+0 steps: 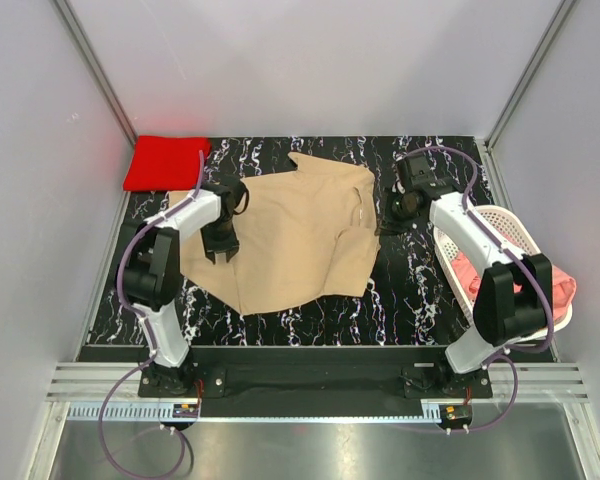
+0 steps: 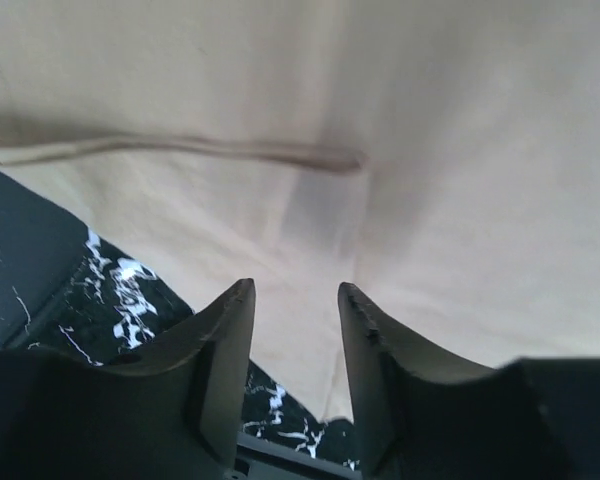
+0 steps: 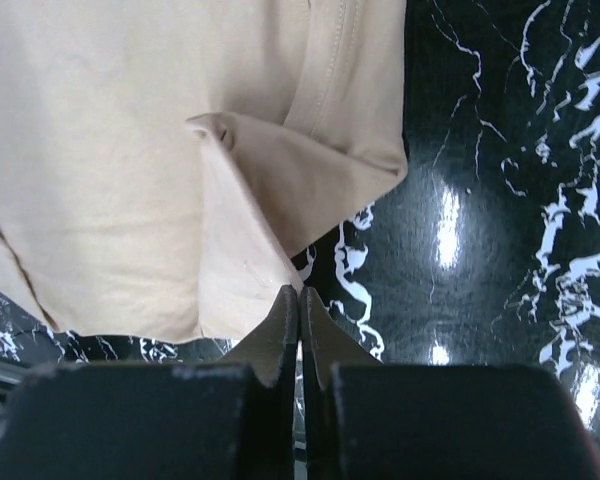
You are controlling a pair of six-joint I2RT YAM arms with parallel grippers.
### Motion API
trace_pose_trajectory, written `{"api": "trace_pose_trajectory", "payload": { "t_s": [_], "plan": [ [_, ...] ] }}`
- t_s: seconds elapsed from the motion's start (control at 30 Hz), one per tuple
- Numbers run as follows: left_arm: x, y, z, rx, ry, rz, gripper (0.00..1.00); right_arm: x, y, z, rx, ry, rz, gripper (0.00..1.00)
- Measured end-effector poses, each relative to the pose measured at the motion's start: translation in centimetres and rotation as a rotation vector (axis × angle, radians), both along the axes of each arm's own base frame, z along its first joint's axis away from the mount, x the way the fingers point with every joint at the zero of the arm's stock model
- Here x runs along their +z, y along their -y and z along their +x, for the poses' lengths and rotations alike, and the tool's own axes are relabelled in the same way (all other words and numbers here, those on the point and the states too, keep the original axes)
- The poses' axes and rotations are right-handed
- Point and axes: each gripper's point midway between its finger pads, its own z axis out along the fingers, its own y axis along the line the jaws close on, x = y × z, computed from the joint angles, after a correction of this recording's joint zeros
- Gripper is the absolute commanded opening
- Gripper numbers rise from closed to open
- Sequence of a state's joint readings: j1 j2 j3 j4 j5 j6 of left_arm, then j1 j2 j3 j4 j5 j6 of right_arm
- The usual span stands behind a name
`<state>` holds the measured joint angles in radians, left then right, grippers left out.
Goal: Fold and stack the t-shirts
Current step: Flatten the tshirt out
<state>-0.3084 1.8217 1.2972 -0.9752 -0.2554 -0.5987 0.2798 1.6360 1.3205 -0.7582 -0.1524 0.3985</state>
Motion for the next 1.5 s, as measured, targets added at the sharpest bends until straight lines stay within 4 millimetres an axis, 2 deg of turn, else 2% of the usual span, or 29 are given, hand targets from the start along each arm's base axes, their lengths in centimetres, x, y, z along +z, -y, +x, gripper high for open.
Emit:
{"api": "trace_pose_trajectory", "payload": {
  "t_s": [0.1,0.2,0.33,0.5,0.8,1.17,1.27,1.37,1.5],
  "plan": [
    [-1.0,-1.3,0.9,0.038,-0.027,0.024,0.4,0.7,0.3,-1.1,-0.002,0.014,0.006,0.0],
    [-1.6,-1.9,1.6,0.058,-0.034,0.026,0.37,0.2,0.6,-2.1,-0.005,-0.01,0.0,0.0],
    [-1.7,-1.7,1.8,0.057,-0.028,0.015,0.38,-0.7,0.8,-3.0,-0.006,-0.043,-0.009,0.0],
    [-1.7,-1.1,2.5,0.053,0.0,-0.014,0.42,-0.8,0.8,-3.1,-0.006,-0.048,-0.009,0.0],
    [-1.3,-0.2,3.5,0.05,0.027,-0.053,0.42,-0.8,0.7,-3.1,-0.003,-0.048,-0.004,0.0],
    [-2.7,-0.3,3.4,0.049,-0.005,-0.045,0.42,-1.2,0.5,-3.1,0.001,-0.064,0.002,0.0],
    [-2.9,-0.3,3.5,0.042,-0.007,-0.044,0.38,-1.2,0.5,-3.1,0.001,-0.064,0.002,0.0],
    [-3.0,-0.2,3.6,0.035,-0.005,-0.044,0.26,-1.2,0.5,-3.1,0.001,-0.064,0.003,0.0],
    [-3.0,-0.3,3.6,0.027,-0.006,-0.04,0.22,-1.2,0.5,-3.1,0.0,-0.064,0.002,0.0]
  ]
}}
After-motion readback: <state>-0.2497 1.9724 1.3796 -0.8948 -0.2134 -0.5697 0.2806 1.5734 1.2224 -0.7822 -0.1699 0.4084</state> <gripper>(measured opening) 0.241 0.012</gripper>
